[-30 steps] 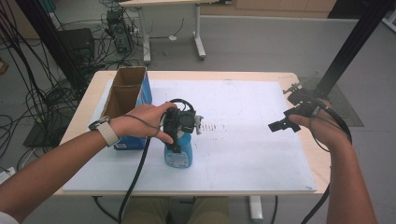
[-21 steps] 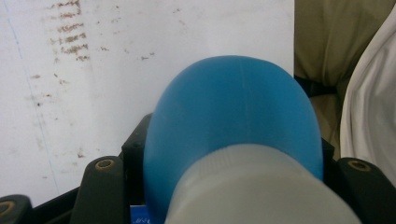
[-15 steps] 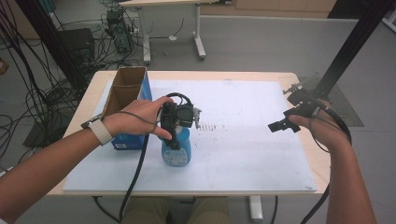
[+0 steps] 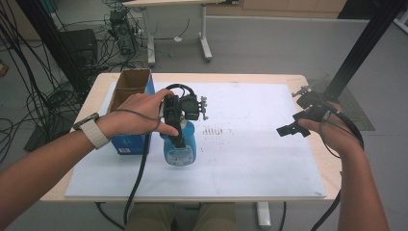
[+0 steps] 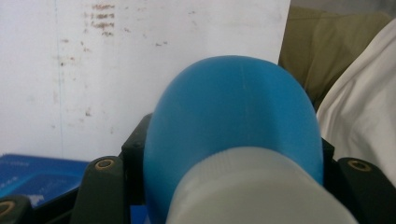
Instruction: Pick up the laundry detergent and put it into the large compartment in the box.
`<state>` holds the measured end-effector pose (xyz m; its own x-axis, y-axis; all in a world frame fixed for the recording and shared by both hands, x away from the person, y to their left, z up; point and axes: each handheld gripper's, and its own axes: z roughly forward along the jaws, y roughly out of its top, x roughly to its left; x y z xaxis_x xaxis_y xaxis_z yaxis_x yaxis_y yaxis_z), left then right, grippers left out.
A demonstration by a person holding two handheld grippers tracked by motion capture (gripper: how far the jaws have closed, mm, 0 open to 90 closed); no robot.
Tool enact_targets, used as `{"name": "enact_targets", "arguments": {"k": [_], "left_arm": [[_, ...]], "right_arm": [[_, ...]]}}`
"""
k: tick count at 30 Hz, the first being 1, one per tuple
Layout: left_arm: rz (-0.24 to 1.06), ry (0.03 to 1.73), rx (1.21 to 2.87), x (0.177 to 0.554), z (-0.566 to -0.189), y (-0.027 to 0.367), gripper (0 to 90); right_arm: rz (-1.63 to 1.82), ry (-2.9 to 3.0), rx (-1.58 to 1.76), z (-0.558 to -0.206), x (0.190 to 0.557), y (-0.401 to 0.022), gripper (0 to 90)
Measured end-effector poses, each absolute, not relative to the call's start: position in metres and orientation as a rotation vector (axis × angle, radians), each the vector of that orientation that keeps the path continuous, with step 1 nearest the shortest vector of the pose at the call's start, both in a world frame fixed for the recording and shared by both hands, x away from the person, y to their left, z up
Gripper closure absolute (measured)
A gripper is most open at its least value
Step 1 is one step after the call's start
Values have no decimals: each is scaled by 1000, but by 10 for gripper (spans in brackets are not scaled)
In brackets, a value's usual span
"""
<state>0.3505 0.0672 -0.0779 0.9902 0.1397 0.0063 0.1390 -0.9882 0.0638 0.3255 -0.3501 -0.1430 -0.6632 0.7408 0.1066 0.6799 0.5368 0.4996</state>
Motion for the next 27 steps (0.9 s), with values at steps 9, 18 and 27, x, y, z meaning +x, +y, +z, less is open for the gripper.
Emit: {"name": "enact_targets", "arguments": {"k": [9,18,27], "left_arm": [[50,378,3086,346,-57,66,393],[79,509,3068,341,-31,65,393],[85,615,3048,340,-9,63,393]], "right_arm": [[788,2646,1218,-140,324,-349,86],[794,2648,1198,-136,324,-345,86],[804,2641,1192,-135,323,-345,86]]}}
